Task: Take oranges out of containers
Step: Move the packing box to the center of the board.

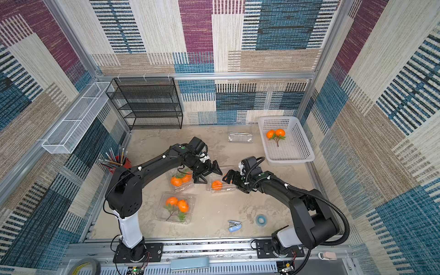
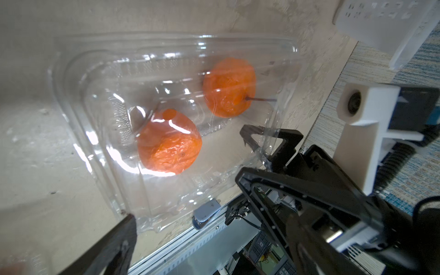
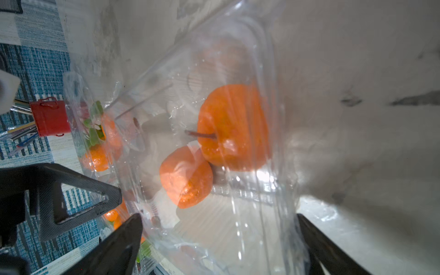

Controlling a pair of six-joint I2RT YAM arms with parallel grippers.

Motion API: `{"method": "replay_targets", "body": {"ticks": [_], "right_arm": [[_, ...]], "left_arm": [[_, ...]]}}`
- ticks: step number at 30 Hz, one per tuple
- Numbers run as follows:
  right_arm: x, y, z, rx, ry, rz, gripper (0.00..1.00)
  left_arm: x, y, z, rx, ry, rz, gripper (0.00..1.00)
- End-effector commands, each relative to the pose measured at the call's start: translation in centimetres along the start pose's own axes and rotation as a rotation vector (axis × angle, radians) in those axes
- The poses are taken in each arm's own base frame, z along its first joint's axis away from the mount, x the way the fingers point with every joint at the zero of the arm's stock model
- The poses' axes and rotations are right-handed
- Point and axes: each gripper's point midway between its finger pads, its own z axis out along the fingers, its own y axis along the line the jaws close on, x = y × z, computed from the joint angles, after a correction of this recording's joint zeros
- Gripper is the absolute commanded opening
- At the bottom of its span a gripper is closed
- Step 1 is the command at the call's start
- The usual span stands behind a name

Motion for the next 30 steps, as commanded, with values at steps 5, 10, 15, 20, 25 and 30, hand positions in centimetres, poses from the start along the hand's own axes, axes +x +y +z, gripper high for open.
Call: {"method": "replay_targets", "body": {"ticks": [5, 10, 15, 20, 25, 30], "right_arm": [[-2.1, -0.6, -1.4, -0.033, -0.034, -0.001, 0.96], [-2.8, 0.0, -0.7, -0.058, -0.015, -0.004, 0.96], [-3.7, 1.4, 0.1, -0.117, 0.002, 0.021, 0.95], [-3.8, 3.7, 0.0, -0.184, 0.046, -0.02, 0.95], [-3.4, 3.1, -0.7, -0.128, 0.07, -0.071, 0.98], [-5.1, 0.0, -2.4, -0.019, -0.008, -0.041, 0.98]], "left_arm": [[-1.8, -2.8, 1.1, 0.036, -0.015, 0.018, 0.99], [-3.0, -3.7, 1.2, 0.036, -0.025, 0.026, 0.99], [-4.7, -2.8, -0.5, -0.022, -0.056, 0.025, 0.99], [-6.6, -1.5, -3.1, -0.045, -0.121, -0.012, 0.99], [-6.7, -0.9, -4.2, -0.056, -0.148, -0.046, 0.99], [-7.0, -1.5, -4.1, -0.032, -0.137, -0.044, 0.99]]}}
